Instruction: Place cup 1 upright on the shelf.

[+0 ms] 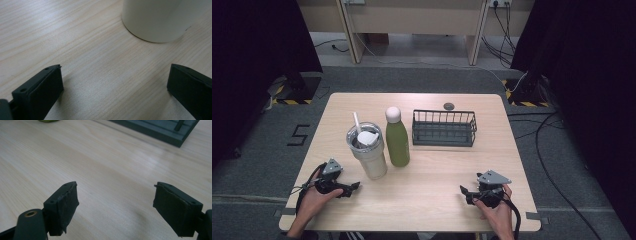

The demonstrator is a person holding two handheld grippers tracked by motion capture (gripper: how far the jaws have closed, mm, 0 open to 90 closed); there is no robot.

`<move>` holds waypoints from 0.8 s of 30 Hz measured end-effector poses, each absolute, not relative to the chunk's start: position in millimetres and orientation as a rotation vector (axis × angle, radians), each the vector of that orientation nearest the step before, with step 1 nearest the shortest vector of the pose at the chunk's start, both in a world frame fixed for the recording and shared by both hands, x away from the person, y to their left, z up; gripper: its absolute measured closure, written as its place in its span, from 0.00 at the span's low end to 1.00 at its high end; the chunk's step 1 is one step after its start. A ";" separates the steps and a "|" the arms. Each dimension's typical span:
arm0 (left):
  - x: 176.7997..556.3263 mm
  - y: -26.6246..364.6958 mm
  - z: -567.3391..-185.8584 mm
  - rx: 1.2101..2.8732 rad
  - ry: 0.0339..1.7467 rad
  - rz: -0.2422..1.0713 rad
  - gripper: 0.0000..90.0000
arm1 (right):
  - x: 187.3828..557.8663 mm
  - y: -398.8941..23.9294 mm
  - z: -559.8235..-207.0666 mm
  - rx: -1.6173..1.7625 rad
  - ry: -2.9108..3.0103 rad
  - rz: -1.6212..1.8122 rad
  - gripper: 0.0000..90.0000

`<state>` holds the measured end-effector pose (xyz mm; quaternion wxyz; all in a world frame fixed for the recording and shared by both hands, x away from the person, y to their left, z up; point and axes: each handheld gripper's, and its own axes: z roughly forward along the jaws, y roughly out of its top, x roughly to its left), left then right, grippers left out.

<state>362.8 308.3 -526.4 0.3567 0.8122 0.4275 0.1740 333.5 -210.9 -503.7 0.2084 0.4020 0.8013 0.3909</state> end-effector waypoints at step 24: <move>362.8 308.2 -526.5 2.097 1.104 0.449 0.00 | 341.0 -188.0 -478.6 0.991 2.204 1.201 0.23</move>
